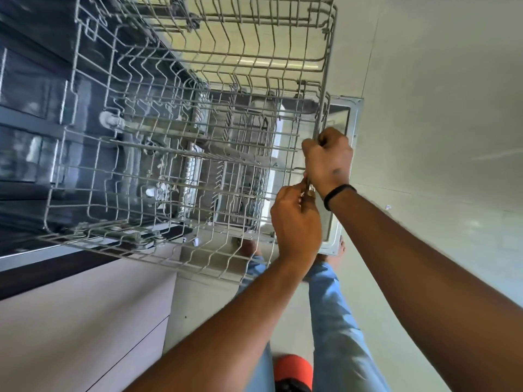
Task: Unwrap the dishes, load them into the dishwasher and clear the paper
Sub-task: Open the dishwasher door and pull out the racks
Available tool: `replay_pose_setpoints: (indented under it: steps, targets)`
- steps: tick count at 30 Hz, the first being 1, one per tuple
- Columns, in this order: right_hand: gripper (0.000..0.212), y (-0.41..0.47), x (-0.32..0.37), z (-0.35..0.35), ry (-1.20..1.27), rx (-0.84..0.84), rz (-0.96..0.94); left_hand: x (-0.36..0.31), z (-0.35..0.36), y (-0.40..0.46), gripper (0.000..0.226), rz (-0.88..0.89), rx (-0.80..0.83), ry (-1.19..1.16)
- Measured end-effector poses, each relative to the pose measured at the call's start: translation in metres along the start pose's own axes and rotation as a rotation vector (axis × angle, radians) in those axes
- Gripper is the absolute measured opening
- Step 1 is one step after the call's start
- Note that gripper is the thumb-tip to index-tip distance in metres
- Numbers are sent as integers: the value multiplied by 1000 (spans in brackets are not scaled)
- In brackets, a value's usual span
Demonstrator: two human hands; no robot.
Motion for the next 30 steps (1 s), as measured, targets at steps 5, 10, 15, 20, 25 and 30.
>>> replay_pose_setpoints:
  steps: [5, 10, 15, 20, 25, 30]
  targets:
    - [24, -1, 0, 1, -29, -10, 12, -3, 2, -1, 21, -30, -23, -20]
    - [15, -8, 4, 0, -29, -31, 65, -1, -2, 5, 24, -65, 35, -71]
    - [21, -32, 25, -17, -105, -36, 24, -8, -21, 14, 21, -37, 227, 27]
    - [14, -63, 69, -36, -134, 35, -35, -38, -70, 14, 21, 49, 244, 135]
    - [8, -104, 130, -42, -160, 147, -58, -81, -135, 0, 18, 148, 209, 154]
    - [9, -139, 196, -32, -142, 292, -98, -111, -196, -13, 19, 169, 131, 136]
Point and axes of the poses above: each hand's wrist, its own y-axis towards the middle knuckle, its own z-axis out of the palm, x = y × z, the point moved 2 cm from there along y, towards the middle knuckle, and after that the axes turned 8 degrees about y, right-handed, at the moved point
